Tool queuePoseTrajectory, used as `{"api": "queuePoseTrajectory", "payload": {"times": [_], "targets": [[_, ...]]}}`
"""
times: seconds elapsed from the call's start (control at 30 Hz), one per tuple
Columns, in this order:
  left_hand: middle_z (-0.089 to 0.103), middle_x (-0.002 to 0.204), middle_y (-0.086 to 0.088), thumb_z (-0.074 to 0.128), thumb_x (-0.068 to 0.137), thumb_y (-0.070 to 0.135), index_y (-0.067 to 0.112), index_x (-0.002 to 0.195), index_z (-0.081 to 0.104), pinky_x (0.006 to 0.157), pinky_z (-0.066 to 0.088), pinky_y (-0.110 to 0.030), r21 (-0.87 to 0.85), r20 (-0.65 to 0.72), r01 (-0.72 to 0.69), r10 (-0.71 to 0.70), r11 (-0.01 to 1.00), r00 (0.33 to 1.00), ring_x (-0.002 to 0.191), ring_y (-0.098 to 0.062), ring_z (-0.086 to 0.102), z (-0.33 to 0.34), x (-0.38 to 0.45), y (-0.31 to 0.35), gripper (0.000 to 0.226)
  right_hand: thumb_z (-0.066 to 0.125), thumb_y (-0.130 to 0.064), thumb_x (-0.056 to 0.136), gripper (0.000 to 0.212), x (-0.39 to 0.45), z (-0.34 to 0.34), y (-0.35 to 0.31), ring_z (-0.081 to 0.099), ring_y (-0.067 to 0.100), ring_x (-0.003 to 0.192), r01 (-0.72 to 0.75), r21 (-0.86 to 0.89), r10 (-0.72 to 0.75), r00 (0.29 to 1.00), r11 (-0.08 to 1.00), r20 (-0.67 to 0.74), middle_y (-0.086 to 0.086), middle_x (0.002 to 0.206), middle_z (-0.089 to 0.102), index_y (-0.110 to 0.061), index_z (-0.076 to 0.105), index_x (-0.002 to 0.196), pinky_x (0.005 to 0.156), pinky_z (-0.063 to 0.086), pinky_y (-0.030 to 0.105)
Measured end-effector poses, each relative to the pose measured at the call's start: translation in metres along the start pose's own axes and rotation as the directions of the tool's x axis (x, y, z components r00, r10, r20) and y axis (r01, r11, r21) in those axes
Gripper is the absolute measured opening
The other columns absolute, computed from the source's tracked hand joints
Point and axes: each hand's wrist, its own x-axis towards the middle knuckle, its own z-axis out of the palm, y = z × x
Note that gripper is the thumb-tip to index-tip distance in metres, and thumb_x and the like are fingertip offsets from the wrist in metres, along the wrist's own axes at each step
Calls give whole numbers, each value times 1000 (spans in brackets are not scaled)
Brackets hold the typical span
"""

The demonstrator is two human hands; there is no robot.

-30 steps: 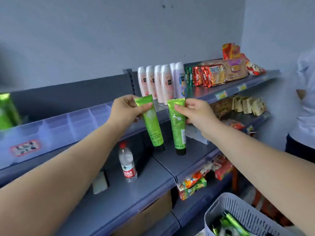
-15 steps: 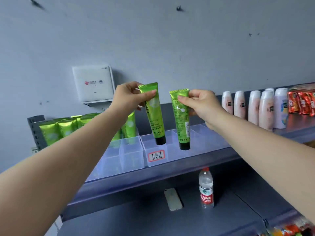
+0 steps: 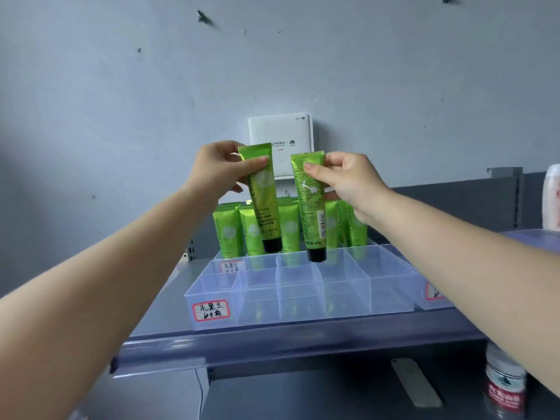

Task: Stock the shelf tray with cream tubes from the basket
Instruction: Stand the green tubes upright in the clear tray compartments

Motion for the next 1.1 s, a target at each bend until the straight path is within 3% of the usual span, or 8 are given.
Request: {"api": "queuePoseTrajectory", "payload": {"times": [0.13, 0.4, 0.67, 0.83, 1.0, 1.1], "targets": [[64, 58, 7, 77, 75, 18, 18, 73, 58, 45, 44, -19, 15, -33, 18, -18, 1000, 999, 46, -4, 57, -37, 5, -24, 19, 68, -19, 85, 7, 13, 43, 1, 60, 6, 62, -6, 14, 6, 1000, 1000, 22, -1, 78, 65, -14, 65, 81, 55, 51, 16], [66, 57, 10, 78, 74, 18, 16, 77, 59, 45, 44, -19, 12, -26, 50, -50, 999, 998, 47, -3, 60, -69, 20, -65, 19, 70, -16, 83, 10, 34, 95, 8, 60, -2, 46, -88, 52, 88, 996, 995, -1, -3, 73, 63, -16, 62, 77, 46, 49, 14], [64, 51, 13, 77, 75, 19, 17, 76, 58, 43, 44, -15, -15, -7, 59, -59, 998, 998, 44, 0, 58, -70, 27, -86, 19, 72, -15, 81, 9, 45, 108, 18, 66, 5, 60, -146, 71, 147, 989, 987, -21, 1, 80, 66, -11, 64, 81, 54, 56, 21], [65, 60, 10, 78, 74, 19, 16, 76, 59, 44, 44, -17, -31, -6, 82, -82, 996, 997, 47, -2, 59, -71, 25, -97, 20, 71, -15, 81, 8, 44, 115, 25, 66, 9, 65, -145, 38, 144, 989, 989, 15, 3, 81, 67, -10, 64, 80, 57, 58, 24], [58, 45, 16, 80, 73, 20, 19, 76, 59, 46, 44, -17, -12, 9, 119, -119, 993, 993, 46, 1, 56, -67, 20, -114, 21, 70, -14, 82, 8, 41, 123, 35, 65, 5, 60, -166, 48, 164, 986, 985, 38, 2, 78, 66, -11, 64, 78, 56, 56, 22], [54, 54, 9, 82, 69, 20, 11, 90, 61, 49, 45, -22, 2, -6, 171, -171, 985, 985, 53, -7, 55, -66, 19, -123, 31, 68, -11, 84, 12, 39, 127, 37, 64, 4, 56, -151, 102, 147, 988, 983, 42, -3, 68, 67, -11, 61, 74, 56, 57, 23]]}}
